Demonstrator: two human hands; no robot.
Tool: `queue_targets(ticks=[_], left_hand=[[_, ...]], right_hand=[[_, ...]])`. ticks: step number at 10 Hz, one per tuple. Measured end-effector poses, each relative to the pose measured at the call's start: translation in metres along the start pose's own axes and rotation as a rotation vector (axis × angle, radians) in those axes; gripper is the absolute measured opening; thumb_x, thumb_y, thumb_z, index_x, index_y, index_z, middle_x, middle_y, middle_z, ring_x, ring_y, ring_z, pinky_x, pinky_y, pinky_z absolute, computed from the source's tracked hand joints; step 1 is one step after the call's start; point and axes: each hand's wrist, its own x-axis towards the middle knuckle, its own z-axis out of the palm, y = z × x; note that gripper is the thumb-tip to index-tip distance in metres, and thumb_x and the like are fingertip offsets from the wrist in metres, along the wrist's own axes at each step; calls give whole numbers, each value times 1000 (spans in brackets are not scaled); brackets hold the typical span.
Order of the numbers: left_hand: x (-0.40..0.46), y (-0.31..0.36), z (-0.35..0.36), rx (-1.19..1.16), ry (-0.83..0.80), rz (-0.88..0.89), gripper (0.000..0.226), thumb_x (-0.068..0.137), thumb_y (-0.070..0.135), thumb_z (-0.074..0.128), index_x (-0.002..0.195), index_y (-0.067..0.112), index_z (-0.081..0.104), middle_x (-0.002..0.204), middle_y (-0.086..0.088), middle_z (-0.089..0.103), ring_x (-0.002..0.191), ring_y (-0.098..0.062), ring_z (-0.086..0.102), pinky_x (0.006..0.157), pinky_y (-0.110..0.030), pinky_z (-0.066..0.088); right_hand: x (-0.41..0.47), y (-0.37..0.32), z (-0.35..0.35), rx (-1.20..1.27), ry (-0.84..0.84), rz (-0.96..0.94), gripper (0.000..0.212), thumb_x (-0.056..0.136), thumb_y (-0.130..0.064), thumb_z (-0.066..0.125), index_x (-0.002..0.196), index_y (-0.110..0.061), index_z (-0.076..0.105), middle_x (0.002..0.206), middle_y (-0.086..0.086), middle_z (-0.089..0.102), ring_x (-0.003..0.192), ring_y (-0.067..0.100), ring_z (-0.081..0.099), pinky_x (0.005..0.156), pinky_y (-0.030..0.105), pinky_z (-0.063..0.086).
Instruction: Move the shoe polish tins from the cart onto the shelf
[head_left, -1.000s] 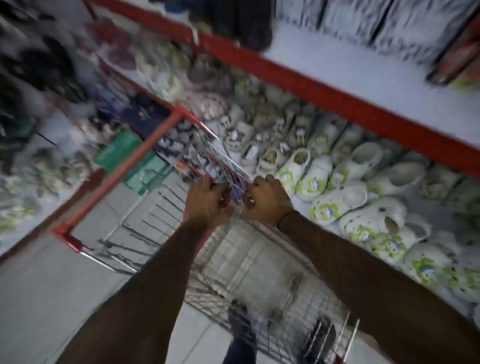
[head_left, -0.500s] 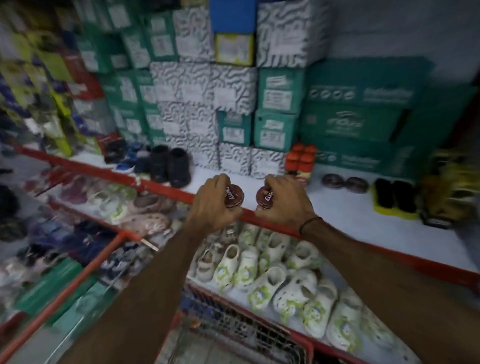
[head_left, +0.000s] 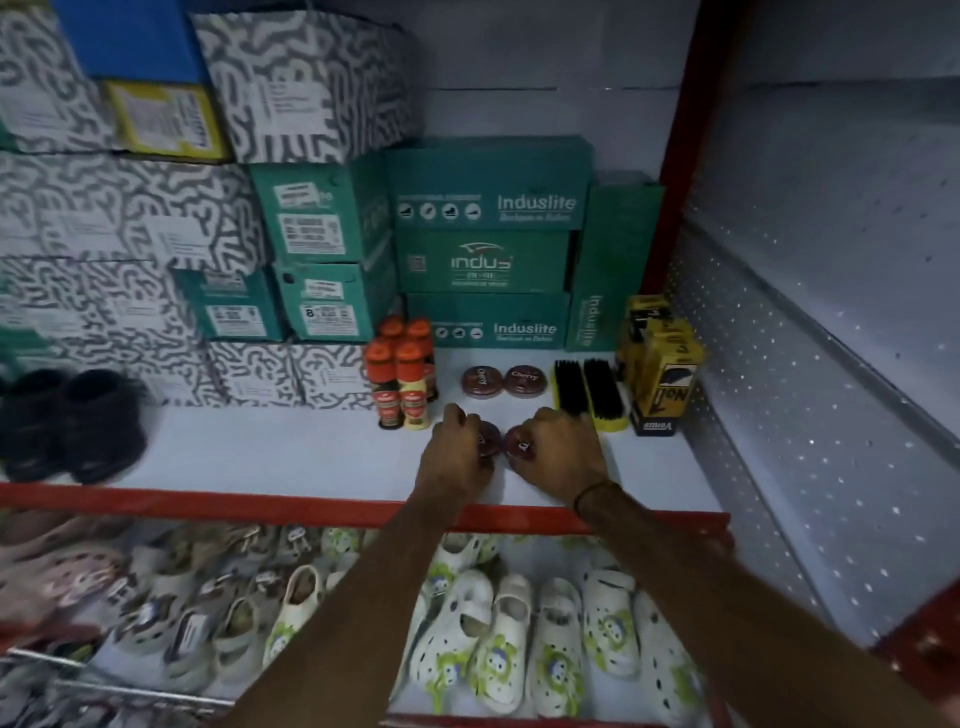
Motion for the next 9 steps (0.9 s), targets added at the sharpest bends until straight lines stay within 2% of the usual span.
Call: queue_targets(ticks=[1,2,4,7,8,9], left_hand=[[15,2,2,108,23,8,40,86,23,64,125,29,67,116,-14,60,110,-35,56,93,-44,51],[29,1,3,249,-15,22,46,86,22,61,132,25,62,123,-15,62,117,-35,54,100,-45,47],[39,-2,8,239,9,-1,45,86,19,61,131,14,61,127,-16,64,117,-36,55,101,-45,47],[39,-4,10,232,9,10,49,87,19,60,135,13,57,130,-16,61,118,-36,55,98,-43,46],[38,-2,2,240,53,55,47,91,19,58,137,12,54,133,-18,59,121,-38,54,102,-45,47],[37,1,-12,229,137,92,50,96,25,55,142,7,49,141,-24,55,132,-41,50,112,-49,44]], right_hand=[[9,7,3,-86,37,-7,29,87,-49,61,101,-28,74,104,3,71,106,31,60,90,46,40],[21,12,7,-151,-7,-30,32,86,-41,62,112,-23,69,119,5,71,117,33,55,96,50,38],[35,15,15,-133,-64,-11,46,84,-35,61,127,-20,64,133,4,65,129,30,50,104,52,34],[37,16,16,-104,-95,4,45,84,-33,60,127,-20,64,133,4,65,129,29,51,105,52,34],[40,18,2,-73,-19,33,48,90,-36,55,133,-15,59,145,7,58,139,28,45,112,54,33],[43,22,-14,-66,37,74,60,96,-40,49,148,-11,45,159,10,45,149,28,35,120,58,26]])
